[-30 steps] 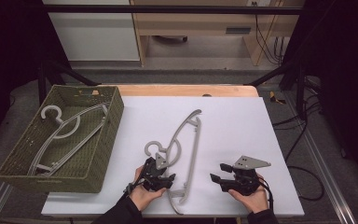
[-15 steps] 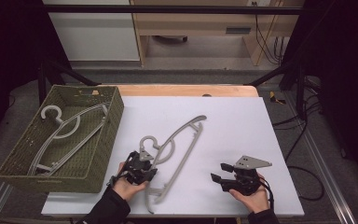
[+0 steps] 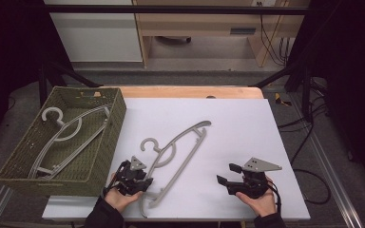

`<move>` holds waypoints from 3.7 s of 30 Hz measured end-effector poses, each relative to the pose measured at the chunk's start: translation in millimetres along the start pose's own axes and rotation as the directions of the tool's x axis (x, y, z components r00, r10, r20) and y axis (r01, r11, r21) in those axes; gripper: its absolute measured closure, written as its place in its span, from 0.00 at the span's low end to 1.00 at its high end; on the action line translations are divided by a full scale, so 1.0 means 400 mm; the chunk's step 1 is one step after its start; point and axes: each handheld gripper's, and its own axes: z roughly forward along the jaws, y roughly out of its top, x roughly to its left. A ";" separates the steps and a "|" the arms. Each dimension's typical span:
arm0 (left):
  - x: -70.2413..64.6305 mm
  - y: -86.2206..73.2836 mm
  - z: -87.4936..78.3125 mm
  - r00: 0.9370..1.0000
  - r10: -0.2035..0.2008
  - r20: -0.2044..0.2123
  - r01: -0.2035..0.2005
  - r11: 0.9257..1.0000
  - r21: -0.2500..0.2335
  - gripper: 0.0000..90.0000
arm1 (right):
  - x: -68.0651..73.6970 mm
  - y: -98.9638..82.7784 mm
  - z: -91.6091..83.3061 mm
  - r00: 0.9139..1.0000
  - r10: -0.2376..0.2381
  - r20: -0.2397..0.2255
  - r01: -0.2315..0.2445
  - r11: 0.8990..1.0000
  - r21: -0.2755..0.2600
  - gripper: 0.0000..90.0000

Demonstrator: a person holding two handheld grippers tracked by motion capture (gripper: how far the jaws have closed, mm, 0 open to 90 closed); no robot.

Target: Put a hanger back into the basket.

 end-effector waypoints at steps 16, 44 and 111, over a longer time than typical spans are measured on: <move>0.041 0.010 0.000 1.000 -0.010 -0.001 0.010 1.000 0.007 0.84 | -0.029 0.031 -0.053 0.998 0.006 0.055 -0.001 0.997 -0.081 0.10; 0.057 -0.012 -0.025 0.999 -0.030 -0.038 0.032 0.998 0.051 0.89 | -0.048 0.031 -0.063 0.998 0.015 0.063 -0.011 0.998 -0.062 0.09; 0.120 0.064 -0.355 0.981 -0.017 -0.193 -0.038 0.960 -0.277 0.92 | -0.069 0.038 -0.128 0.993 0.021 0.115 -0.006 0.992 -0.125 0.06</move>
